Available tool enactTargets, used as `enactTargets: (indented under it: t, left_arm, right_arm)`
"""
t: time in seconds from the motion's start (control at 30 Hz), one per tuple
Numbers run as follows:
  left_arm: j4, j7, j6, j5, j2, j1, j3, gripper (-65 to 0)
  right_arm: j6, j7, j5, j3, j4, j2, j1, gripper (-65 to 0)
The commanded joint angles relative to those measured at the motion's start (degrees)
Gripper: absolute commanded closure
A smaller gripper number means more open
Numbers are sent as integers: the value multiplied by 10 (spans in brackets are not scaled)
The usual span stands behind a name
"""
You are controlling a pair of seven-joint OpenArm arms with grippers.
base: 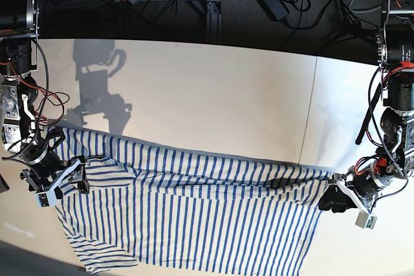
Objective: Fold the T-shirt properly
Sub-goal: 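Lift both held corners and fold the shirt over toward the collar, then lay the folded edge down with both grippers and release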
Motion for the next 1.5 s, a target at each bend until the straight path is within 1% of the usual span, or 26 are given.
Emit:
enactTargets:
  t: [0.0,0.03,0.07,0.1,0.13,0.2,0.23,0.27,0.37,0.43,0.67,0.8,0.9,0.97,1.13,1.23,1.33,1.43,1.47]
  left_arm:
    - [10,-13,-6,-14,-7,-20,-4,-316]
    - [10,-13,-6,-16,-5,-20,-4,-313]
    - [10,-13,-6,-15,-3,-20,-4,-288]
    - [10,-12,-6,-13,-1,-20,-4,-237]
    - [10,-10,-6,-9,3,-20,-4,-176]
    - [10,-5,-6,5,14,-20,-4,-68]
    - [10,4,-6,5,21,-20,-4,-24]
    - [10,14,-6,5,28,-20,-4,0]
    - [10,28,-6,9,49,-20,-4,0]
    - [10,26,-6,31,58,-20,-4,0]
    - [-12,23,2,108,68,-20,-4,0]
    - [-52,23,42,156,87,-20,-4,0]
    - [-67,13,69,197,98,-20,-4,0]
    - [-67,17,83,213,99,-18,-4,0]
    - [-67,46,87,225,92,-16,-4,0]
    - [-58,53,87,225,86,-15,-4,0]
    - [-36,81,86,225,83,-9,-4,0]
    - [6,109,67,208,80,14,-4,0]
    - [20,113,65,197,76,24,-4,0]
  right_arm:
    - [17,15,7,6,10,10,14,-445]
    - [17,15,7,6,10,10,14,-443]
    - [17,15,7,6,10,10,14,-414]
    - [17,14,7,6,10,10,14,-348]
    - [17,13,7,6,9,10,14,-251]
    - [17,3,6,6,9,10,14,-17]
    - [17,-3,4,6,9,10,14,0]
    - [17,-10,-3,6,9,10,14,0]
    - [11,-14,-4,7,1,9,14,0]
    - [10,-13,-5,7,-14,9,14,0]
    - [9,-13,-4,6,-97,9,14,0]
    - [9,-15,-3,6,-129,9,12,0]
    - [9,-16,1,6,-135,9,10,0]
    - [9,-29,16,6,-135,9,9,0]
    - [9,-74,44,6,-134,9,1,0]
    - [9,-85,50,6,-133,10,1,0]
    - [9,-112,61,7,-133,13,0,0]
    - [9,-127,99,9,-120,25,-20,0]
    - [11,-127,101,13,-109,27,-30,0]
